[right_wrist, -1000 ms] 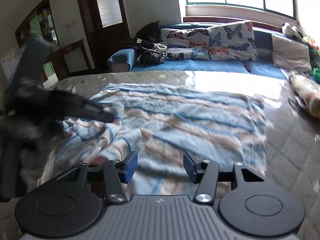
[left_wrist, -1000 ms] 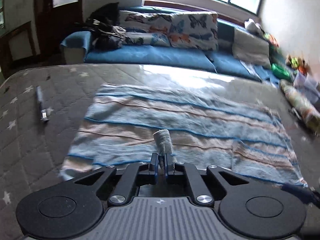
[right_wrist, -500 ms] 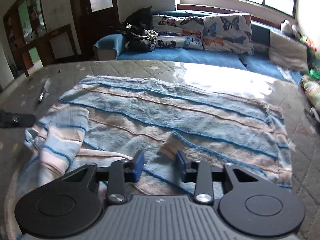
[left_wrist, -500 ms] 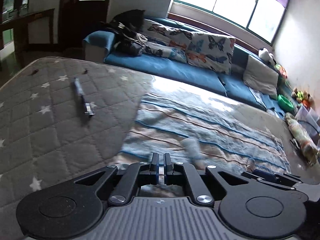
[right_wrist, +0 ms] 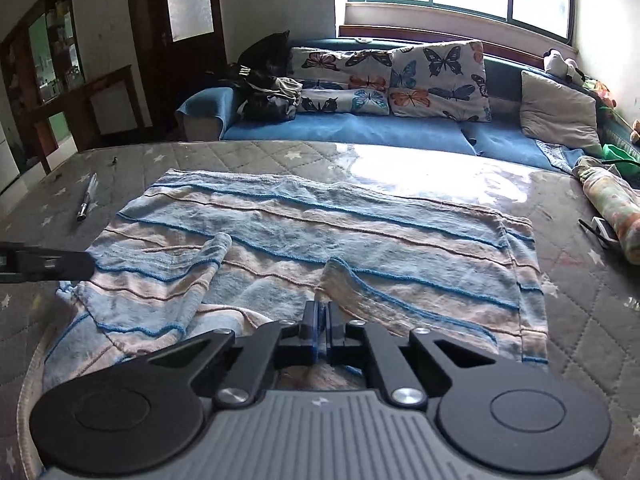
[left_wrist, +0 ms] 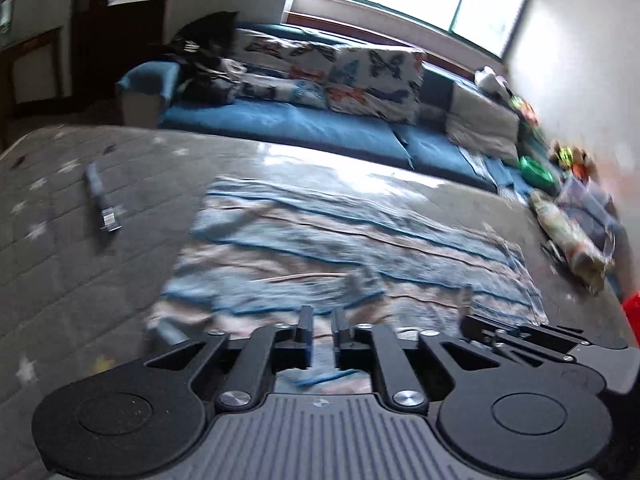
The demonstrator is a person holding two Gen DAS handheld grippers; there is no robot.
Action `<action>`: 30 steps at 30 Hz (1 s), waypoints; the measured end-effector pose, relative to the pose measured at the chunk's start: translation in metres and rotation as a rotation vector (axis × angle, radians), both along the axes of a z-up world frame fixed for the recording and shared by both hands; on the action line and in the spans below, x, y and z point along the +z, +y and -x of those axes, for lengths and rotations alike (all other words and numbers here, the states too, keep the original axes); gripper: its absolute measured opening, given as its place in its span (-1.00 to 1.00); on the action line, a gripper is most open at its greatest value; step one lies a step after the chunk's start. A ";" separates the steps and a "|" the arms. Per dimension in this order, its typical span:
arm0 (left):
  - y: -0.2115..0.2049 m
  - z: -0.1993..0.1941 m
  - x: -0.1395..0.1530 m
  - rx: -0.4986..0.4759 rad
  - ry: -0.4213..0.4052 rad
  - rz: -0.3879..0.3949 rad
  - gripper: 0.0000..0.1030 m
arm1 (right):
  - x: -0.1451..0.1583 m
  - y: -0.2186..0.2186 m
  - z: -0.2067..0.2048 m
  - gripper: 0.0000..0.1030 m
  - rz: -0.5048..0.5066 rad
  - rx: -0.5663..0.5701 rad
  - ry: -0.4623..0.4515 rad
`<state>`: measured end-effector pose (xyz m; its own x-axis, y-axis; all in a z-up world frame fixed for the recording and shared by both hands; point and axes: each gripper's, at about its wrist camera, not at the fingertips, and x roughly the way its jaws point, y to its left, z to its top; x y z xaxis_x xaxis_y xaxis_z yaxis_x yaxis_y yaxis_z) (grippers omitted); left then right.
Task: Fold clothes
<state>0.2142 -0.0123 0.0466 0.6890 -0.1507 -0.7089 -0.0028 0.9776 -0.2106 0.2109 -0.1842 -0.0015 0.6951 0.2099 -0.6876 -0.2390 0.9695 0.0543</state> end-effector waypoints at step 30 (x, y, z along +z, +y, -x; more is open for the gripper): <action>0.045 0.014 0.006 0.189 -0.030 -0.045 -0.92 | 0.027 -0.030 0.035 -0.95 -0.093 -0.015 -0.067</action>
<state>0.2002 0.0327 0.0530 0.7227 0.0144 -0.6910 -0.1817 0.9686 -0.1698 0.1760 -0.2146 0.0260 0.7427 0.2599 -0.6171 -0.2304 0.9645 0.1288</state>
